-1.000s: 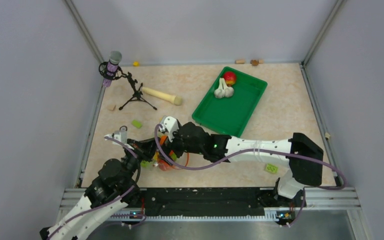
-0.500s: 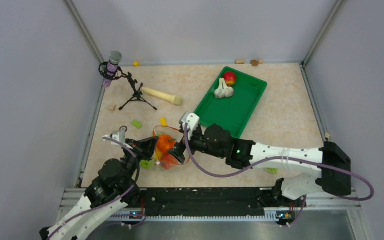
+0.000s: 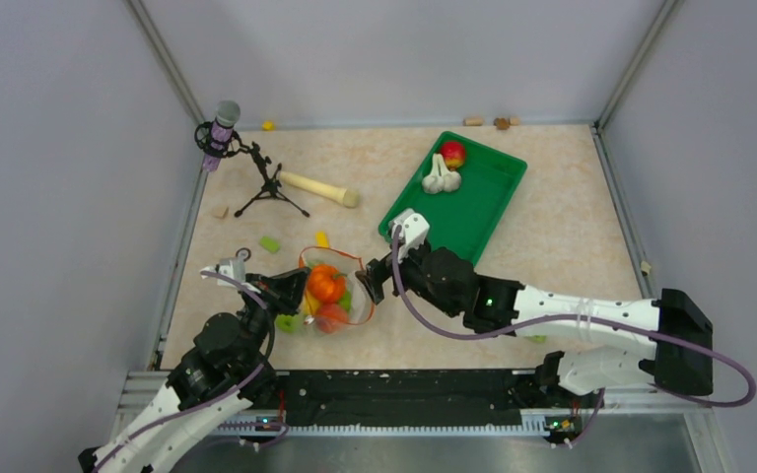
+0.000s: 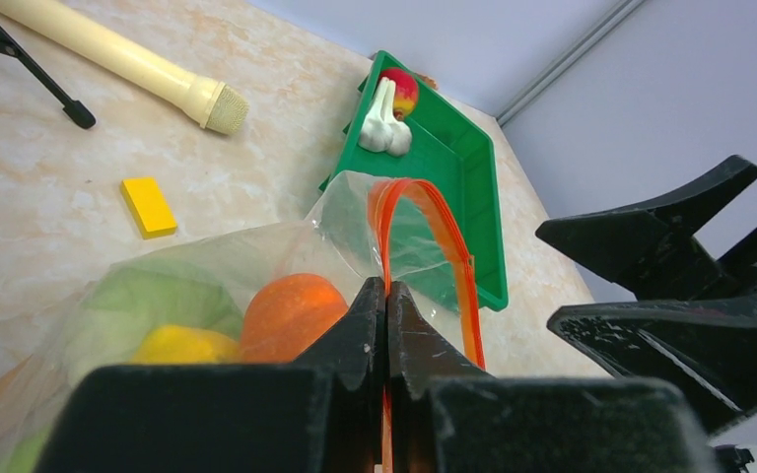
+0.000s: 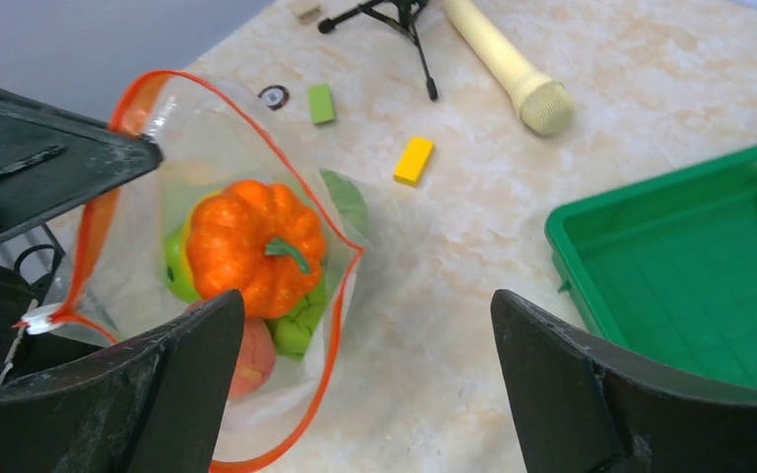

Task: Place the food in the zip-top bag and seal the zipper
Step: Adjust the zipper food storage bag at the center of the board.

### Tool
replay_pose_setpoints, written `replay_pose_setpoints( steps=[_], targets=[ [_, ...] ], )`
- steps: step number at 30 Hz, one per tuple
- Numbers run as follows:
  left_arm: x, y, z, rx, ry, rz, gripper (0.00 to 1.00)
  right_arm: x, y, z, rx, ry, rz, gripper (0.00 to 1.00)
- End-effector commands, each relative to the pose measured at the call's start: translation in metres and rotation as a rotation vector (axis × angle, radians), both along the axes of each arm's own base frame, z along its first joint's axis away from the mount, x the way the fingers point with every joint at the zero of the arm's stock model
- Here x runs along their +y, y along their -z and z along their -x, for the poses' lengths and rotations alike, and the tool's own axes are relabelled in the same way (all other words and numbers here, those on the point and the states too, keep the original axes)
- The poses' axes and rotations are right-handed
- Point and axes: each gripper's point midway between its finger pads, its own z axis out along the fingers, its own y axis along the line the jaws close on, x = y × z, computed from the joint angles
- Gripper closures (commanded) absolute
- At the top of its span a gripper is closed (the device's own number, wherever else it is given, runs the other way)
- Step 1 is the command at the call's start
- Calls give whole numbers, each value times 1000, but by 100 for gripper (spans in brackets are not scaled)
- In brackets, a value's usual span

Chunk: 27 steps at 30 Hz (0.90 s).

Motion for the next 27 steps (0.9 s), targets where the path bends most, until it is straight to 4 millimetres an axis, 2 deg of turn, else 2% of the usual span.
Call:
replay_pose_setpoints(
  steps=[1, 7, 10, 11, 14, 15, 17, 21, 25, 27],
  targets=[
    [15, -29, 8, -96, -20, 117, 100, -5, 6, -13, 98, 66, -32, 9],
    [15, -29, 8, -94, -23, 116, 100, 15, 39, 1, 192, -37, 2, 24],
    [15, -29, 8, -95, -21, 116, 100, 25, 49, 1, 218, -51, 30, 35],
    [15, -29, 8, -95, -24, 113, 100, 27, 52, 1, 224, -50, 39, 44],
    [16, -28, 8, -93, -27, 114, 100, 29, 56, -5, 225, -28, 61, 80],
    [15, -29, 8, -95, -23, 114, 100, 29, 53, -7, 215, -19, 63, 88],
    [13, -32, 11, -106, 0, 112, 100, 28, 41, -12, 189, 0, 57, 100],
    [-11, -49, 26, -190, 156, 115, 100, 23, -5, -20, 104, 13, 33, 100],
    [-16, -68, 36, -174, 220, 148, 100, 7, -55, -30, 9, 65, 16, 100],
    [-18, -79, 42, -143, 246, 159, 100, -2, -70, -36, -19, 94, 9, 100]
  ],
)
